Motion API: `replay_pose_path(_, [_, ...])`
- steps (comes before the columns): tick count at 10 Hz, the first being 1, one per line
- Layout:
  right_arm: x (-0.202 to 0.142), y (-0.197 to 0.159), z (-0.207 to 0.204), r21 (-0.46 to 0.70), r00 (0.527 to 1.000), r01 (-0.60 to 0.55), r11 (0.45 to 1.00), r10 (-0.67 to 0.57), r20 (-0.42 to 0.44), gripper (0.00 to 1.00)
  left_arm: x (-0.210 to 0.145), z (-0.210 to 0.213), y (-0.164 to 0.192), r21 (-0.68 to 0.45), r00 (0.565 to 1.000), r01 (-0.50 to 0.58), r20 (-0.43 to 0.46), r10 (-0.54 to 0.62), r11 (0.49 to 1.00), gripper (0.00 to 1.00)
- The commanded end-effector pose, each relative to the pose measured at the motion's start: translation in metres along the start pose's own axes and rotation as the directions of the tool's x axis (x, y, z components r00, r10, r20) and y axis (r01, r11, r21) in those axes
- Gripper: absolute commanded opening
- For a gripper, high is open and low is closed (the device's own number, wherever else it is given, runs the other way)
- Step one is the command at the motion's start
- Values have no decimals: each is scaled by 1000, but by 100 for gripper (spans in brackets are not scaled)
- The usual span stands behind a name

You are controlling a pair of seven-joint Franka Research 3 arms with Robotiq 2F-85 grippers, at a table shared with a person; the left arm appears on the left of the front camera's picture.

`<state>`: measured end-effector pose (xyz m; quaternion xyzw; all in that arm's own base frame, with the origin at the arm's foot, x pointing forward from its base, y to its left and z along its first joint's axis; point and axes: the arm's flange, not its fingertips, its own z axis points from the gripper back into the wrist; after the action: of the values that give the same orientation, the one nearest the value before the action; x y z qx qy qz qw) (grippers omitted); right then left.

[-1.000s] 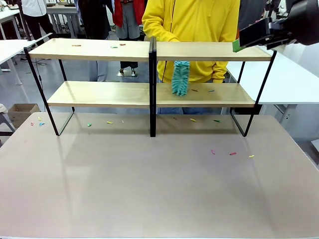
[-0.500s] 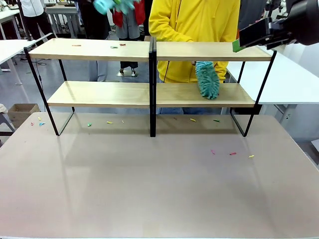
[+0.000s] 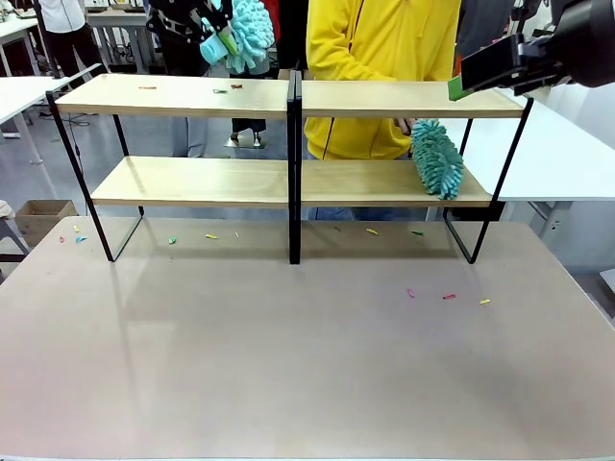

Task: Clean the shelves.
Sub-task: Clean another randomly selected level of the Shelf with the Duster.

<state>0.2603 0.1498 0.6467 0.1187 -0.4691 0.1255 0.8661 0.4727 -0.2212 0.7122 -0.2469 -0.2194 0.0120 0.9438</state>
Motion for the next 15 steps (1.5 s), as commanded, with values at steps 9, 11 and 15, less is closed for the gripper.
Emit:
replay_pose_path(9, [0, -1, 0, 2, 1000, 3, 1000, -3, 0, 100, -71, 8, 46, 245, 997, -31, -67, 49, 969, 0])
replay_pose_path(11, [0, -1, 0, 2, 1000, 3, 1000, -3, 0, 100, -82, 23, 74, 275, 995, -79, -32, 92, 958, 0])
replay_pose_path(15, [0, -1, 0, 2, 1000, 3, 1000, -3, 0, 100, -75, 89, 141, 367, 911, -402, 252, 327, 839, 0])
